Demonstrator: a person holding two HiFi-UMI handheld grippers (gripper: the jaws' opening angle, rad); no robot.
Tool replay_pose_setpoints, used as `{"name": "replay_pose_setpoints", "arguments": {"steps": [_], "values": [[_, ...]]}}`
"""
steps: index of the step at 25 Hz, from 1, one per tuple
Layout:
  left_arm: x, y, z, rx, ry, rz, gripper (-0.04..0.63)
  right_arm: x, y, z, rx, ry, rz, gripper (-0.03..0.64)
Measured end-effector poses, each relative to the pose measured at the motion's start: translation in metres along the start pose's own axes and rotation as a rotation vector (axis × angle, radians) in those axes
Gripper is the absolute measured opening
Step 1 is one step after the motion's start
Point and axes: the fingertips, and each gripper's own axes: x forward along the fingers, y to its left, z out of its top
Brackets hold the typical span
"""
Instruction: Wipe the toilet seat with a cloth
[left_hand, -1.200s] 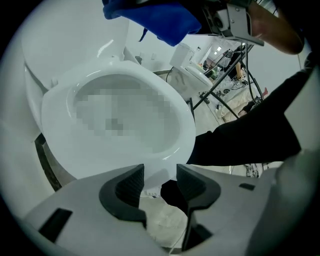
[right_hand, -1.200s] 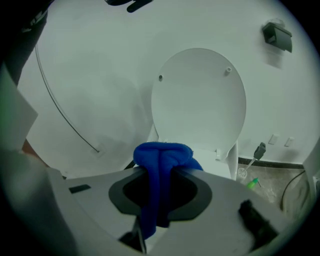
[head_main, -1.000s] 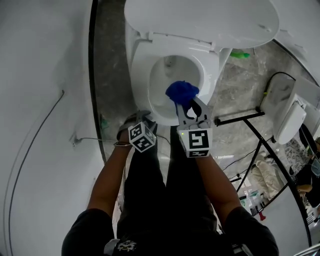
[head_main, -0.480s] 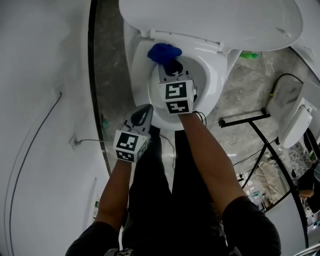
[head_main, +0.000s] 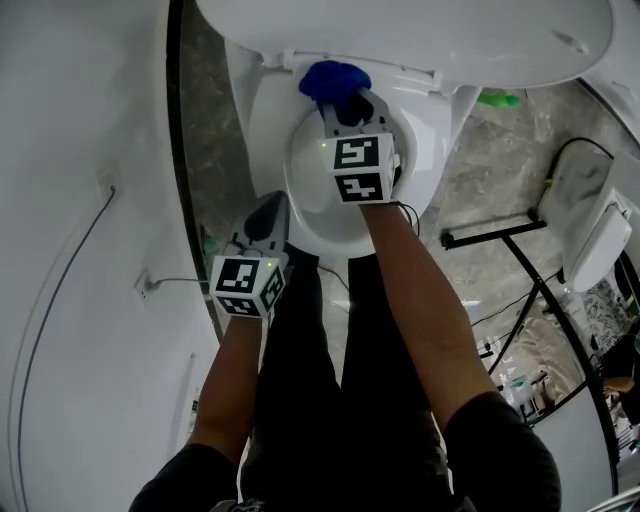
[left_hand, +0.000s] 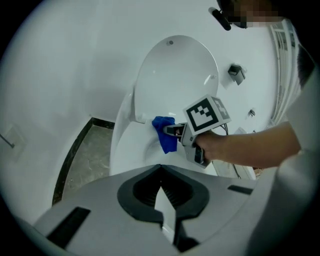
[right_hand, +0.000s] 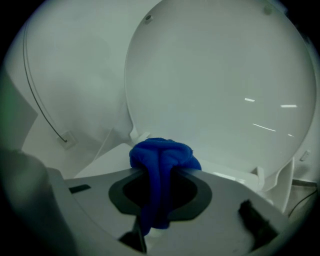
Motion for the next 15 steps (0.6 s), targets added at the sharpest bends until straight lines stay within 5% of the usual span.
{"name": "replay_pose_setpoints", "arguments": {"steps": [4, 15], "values": [[0.005, 0.005, -0.003, 0.019, 0.030, 0.043, 0.009, -0.014, -0.032, -0.012, 0.008, -0.001, -0.069, 0.081], [0.019, -0.017, 0.008, 0.023, 0.032, 0.000, 0.009, -0.066, -0.097, -0.069, 0.072, 0.046, -0.216, 0.081]]}}
